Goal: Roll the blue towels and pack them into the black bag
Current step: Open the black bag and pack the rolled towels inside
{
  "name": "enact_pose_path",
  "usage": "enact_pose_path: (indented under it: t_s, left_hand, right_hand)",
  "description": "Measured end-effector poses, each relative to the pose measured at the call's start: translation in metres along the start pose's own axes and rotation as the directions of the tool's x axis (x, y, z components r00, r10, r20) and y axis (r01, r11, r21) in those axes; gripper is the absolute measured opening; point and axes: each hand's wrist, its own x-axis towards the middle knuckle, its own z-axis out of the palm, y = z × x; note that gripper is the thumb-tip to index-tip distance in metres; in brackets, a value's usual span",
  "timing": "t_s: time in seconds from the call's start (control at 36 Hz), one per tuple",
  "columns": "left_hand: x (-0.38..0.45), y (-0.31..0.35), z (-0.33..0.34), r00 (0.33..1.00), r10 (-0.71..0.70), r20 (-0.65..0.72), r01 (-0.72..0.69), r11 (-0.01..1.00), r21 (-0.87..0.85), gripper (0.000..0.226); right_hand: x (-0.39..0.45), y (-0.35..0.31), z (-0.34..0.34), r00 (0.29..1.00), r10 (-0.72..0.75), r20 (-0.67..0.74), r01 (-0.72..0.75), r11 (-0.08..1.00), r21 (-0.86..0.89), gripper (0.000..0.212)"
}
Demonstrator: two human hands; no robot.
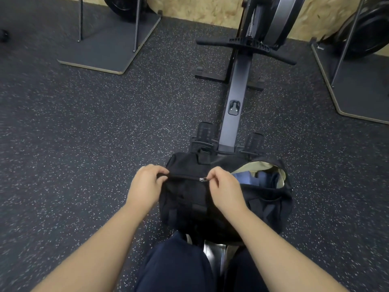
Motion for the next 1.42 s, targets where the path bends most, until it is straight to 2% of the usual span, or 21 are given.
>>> enact_pose_path:
  t_s: [0.08,0.28,0.44,0.53,0.72,0.81,0.86,1.0,1.17,1.33,1.36,1.42]
  left_hand:
    - [0.001,-0.002,-0.002,1.000,-0.016,-0.001,0.016,1.000,0.004,0.015]
    - [0.000,-0.002,0.000,0.997,-0.078,-0.020,0.078,0.997,-0.001,0.014]
    - [-0.002,0.014,0.013,0.992,0.028,-0.125,-0.001,0.977,0.211,0.013]
    - [-0.004,0.027,0.028,0.990,0.086,-0.110,-0.060,0.974,0.219,0.017]
    - [-0.020,0.071,0.084,0.966,0.242,0.090,-0.256,0.946,0.201,0.038]
    - [-0.017,0.087,0.100,0.905,0.407,0.124,-0.425,0.856,0.293,0.036]
    - [-0.011,0.093,0.103,0.871,0.469,0.146,-0.486,0.781,0.392,0.028]
    - [0.005,0.096,0.095,0.872,0.457,0.174,-0.481,0.737,0.475,0.035]
    - [0.010,0.085,0.089,0.855,0.497,0.146,-0.509,0.754,0.415,0.037]
    - [0.000,0.083,0.094,0.861,0.499,0.101,-0.490,0.757,0.433,0.034]
    - [-0.003,0.081,0.094,0.872,0.472,0.128,-0.478,0.768,0.425,0.042]
    - [-0.012,0.077,0.088,0.890,0.350,0.293,-0.452,0.765,0.459,0.057]
  right_hand:
    - [-0.003,0.017,-0.011,0.998,0.050,-0.041,-0.050,0.999,0.004,0.021]
    - [-0.016,0.068,-0.050,0.948,0.203,-0.247,-0.201,0.979,0.034,0.018]
    - [-0.024,0.078,-0.065,0.938,0.198,-0.285,-0.191,0.980,0.051,0.019]
    - [-0.029,0.073,-0.064,0.938,0.184,-0.294,-0.165,0.982,0.088,0.018]
    - [-0.039,0.074,-0.057,0.931,0.193,-0.311,-0.147,0.975,0.167,0.019]
    - [-0.039,0.079,-0.061,0.935,0.190,-0.299,-0.145,0.976,0.164,0.019]
    - [-0.038,0.085,-0.066,0.937,0.190,-0.292,-0.153,0.977,0.146,0.019]
    - [-0.035,0.114,-0.085,0.901,0.236,-0.365,-0.210,0.972,0.108,0.015]
    - [-0.038,0.157,-0.123,0.801,0.397,-0.449,-0.370,0.917,0.150,0.015]
    - [-0.042,0.160,-0.127,0.789,0.415,-0.454,-0.412,0.904,0.110,0.022]
    - [-0.044,0.155,-0.127,0.794,0.401,-0.457,-0.402,0.910,0.100,0.023]
    - [-0.049,0.147,-0.126,0.820,0.373,-0.434,-0.376,0.923,0.083,0.026]
